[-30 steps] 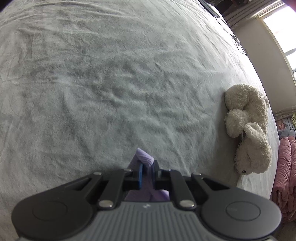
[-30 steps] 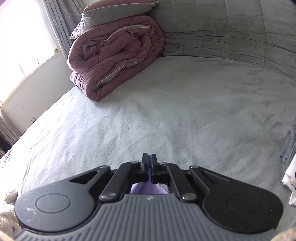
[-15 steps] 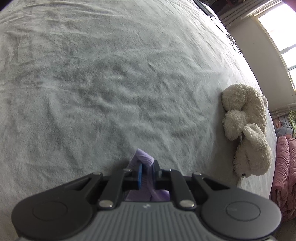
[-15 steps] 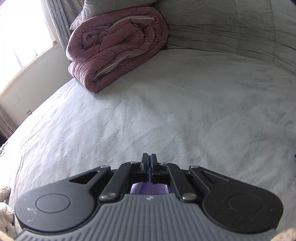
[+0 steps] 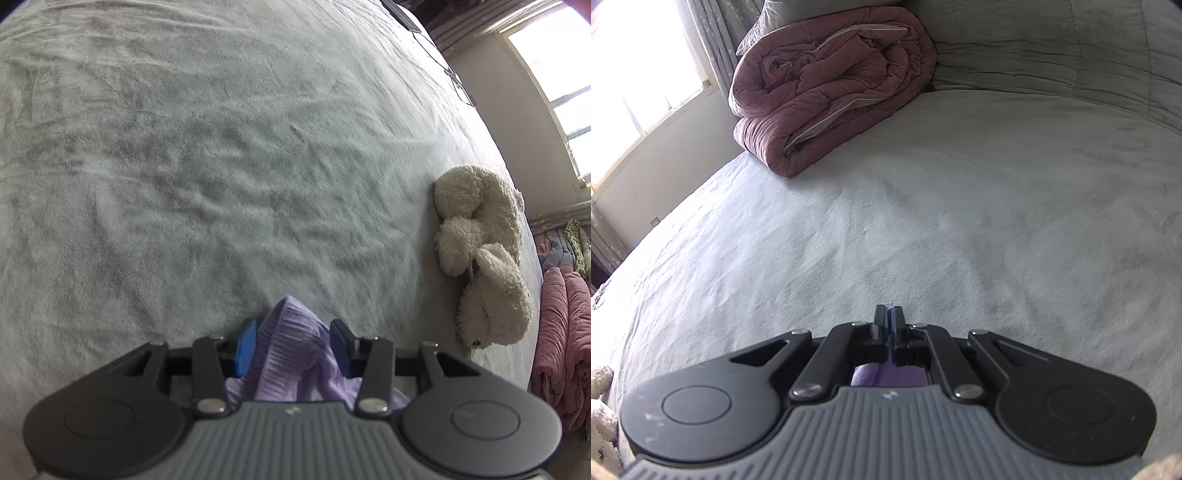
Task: Fold clothes
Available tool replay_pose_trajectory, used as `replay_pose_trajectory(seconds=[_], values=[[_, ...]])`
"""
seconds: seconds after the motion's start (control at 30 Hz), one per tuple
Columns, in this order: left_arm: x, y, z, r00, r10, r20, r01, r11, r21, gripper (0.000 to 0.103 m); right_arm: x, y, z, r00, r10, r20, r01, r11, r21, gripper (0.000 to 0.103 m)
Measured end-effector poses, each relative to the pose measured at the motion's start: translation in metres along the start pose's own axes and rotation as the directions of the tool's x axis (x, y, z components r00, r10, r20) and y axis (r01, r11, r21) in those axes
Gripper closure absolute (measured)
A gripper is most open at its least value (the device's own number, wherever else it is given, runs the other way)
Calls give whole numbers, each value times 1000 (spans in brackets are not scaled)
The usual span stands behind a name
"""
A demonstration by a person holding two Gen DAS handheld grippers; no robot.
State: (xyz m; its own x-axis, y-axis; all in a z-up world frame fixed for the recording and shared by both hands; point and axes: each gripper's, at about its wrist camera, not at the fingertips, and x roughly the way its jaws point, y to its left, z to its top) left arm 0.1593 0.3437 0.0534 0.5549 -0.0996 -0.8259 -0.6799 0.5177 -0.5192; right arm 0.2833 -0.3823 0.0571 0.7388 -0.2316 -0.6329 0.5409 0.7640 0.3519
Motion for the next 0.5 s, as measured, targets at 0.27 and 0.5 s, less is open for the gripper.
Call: replay_pose_trajectory(seconds=[0.27, 0.5], values=[[-10, -8, -14, 999, -34, 6, 34, 996, 82, 59, -10, -5, -4, 999, -35, 37, 36, 999, -26, 93], [-33, -19, -17, 992, -29, 122, 8, 985, 172, 64, -25, -8, -3, 990, -101, 95, 112, 986, -120, 90]])
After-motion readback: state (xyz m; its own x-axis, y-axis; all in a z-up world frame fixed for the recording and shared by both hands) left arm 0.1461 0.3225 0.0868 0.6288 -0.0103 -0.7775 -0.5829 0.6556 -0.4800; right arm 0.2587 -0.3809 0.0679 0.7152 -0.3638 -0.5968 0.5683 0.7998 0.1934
